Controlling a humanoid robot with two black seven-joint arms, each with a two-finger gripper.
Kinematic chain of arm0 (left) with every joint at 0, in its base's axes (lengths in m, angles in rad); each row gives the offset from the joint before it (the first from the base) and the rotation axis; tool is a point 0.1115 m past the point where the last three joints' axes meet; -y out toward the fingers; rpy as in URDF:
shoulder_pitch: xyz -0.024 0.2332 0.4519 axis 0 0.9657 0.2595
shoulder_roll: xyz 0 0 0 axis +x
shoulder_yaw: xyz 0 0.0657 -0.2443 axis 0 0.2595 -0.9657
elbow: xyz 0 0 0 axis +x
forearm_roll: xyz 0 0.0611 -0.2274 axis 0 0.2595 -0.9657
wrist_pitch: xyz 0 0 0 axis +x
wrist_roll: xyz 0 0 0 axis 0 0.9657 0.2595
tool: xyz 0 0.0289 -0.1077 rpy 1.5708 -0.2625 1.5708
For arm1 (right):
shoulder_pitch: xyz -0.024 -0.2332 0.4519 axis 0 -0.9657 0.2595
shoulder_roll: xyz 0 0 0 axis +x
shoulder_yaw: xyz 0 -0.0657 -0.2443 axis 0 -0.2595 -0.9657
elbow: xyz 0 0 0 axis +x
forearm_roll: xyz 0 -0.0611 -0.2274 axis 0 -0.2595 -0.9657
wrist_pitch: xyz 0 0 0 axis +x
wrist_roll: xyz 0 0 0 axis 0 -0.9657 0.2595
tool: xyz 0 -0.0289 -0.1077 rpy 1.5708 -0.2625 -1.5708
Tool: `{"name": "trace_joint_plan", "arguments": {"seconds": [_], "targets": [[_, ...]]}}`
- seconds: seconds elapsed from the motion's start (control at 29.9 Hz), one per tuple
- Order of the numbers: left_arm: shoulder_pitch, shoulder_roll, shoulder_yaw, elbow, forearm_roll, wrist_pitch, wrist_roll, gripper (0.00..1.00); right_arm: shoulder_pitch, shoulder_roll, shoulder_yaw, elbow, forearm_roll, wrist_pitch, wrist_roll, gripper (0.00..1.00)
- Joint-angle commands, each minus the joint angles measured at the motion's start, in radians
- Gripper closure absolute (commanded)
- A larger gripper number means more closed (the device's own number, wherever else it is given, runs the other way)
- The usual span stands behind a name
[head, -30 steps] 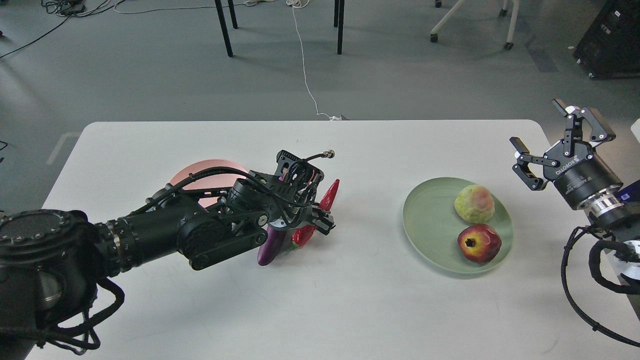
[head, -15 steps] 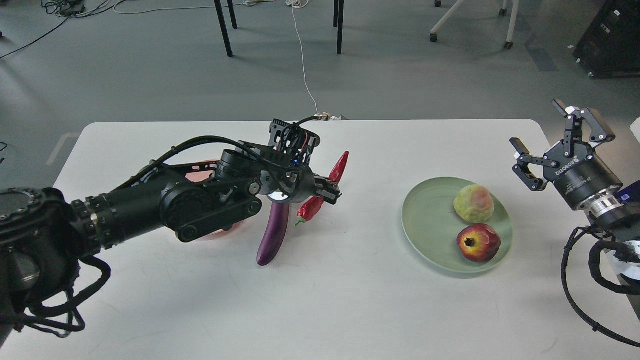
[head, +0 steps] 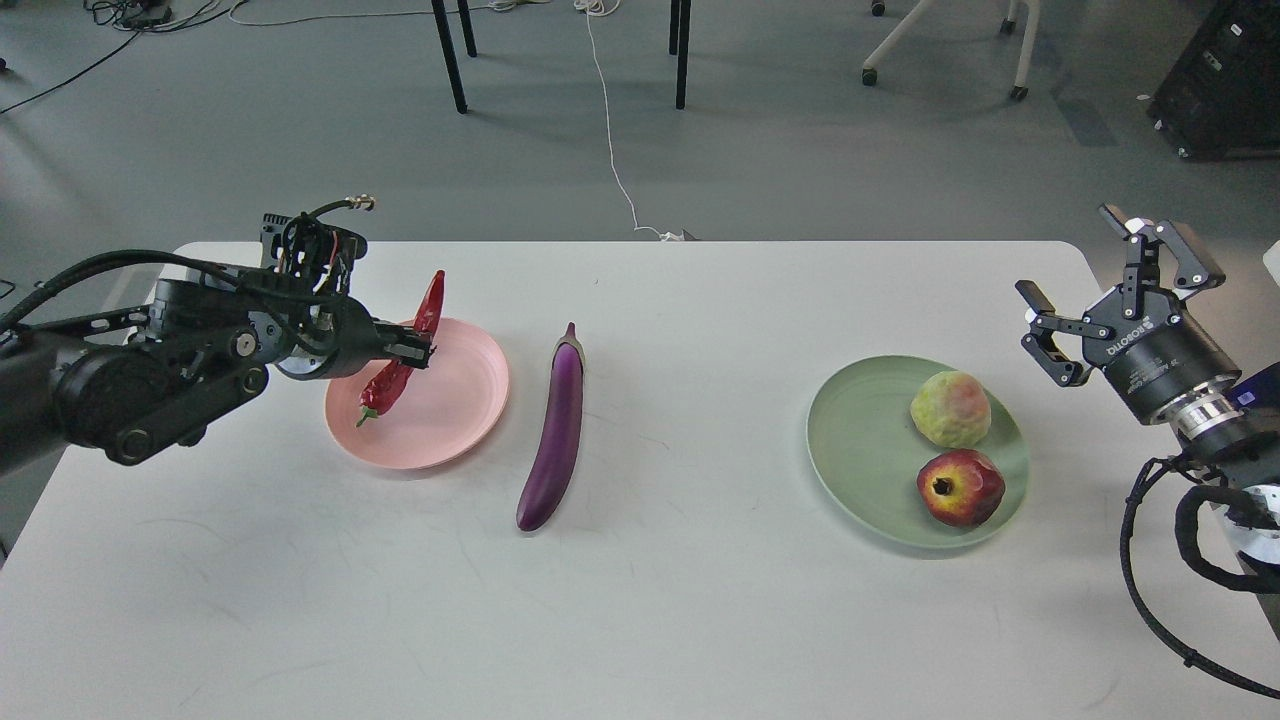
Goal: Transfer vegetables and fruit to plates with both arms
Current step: 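Carry the chili onto the pink plate and release it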
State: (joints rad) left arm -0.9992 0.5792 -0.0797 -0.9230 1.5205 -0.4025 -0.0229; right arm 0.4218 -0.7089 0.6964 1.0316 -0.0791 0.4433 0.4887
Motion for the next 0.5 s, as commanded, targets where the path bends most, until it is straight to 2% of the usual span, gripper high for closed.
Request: {"name": "trace_joint_plan", "arguments": {"seconds": [0.0, 0.03, 0.2, 0.37, 0.47], "targets": [[0.01, -0.001, 0.0, 0.016, -0.003, 0.017, -0.015, 0.45, 0.0, 0.0, 0.0, -0.001, -0.001, 0.0, 0.0, 0.02], [0.011, -0.002, 0.0, 0.016, -0.003, 0.017, -0.015, 0.37, 0.0, 0.0, 0.0, -0.001, -0.001, 0.0, 0.0, 0.02], [0.01, 0.002, 0.0, 0.016, 0.003, 0.016, -0.02, 0.16, 0.0, 0.0, 0.0, -0.001, -0.001, 0.0, 0.0, 0.02], [-0.006, -0.002, -0.018, -0.019, -0.003, 0.019, -0.031, 0.14, -0.001, -0.001, 0.002, -0.001, -0.001, 0.0, 0.0, 0.02], [-0.036, -0.001, -0.032, -0.158, -0.005, 0.028, -0.017, 0.14, 0.0, -0.001, 0.002, -0.001, -0.001, 0.0, 0.0, 0.02]]}}
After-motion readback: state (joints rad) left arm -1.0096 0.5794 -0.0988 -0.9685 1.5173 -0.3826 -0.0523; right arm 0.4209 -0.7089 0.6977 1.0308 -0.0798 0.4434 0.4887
